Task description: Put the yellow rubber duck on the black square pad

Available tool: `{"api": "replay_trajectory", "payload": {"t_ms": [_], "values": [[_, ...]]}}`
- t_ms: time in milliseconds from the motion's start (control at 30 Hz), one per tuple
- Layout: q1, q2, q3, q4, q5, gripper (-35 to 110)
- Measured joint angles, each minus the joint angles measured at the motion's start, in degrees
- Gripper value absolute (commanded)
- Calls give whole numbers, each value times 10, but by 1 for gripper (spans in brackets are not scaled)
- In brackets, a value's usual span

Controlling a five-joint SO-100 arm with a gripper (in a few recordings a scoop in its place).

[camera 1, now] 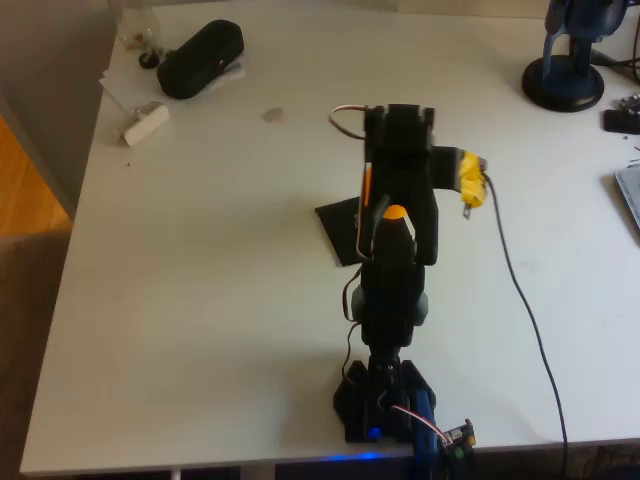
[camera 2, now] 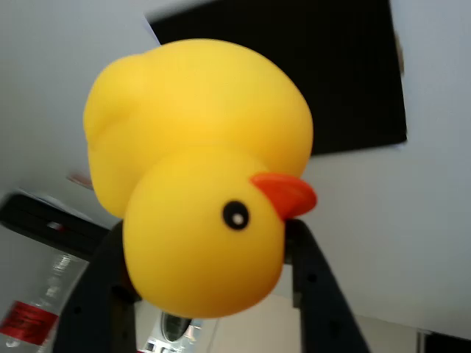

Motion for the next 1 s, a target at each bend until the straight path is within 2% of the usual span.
{"api": "replay_trajectory", "payload": {"t_ms": [200,600,1000], "values": [[-54,-3,0,0,26,15],[-60,-2,90,-3,34,15],[-60,-2,91,-3,33,15]]}}
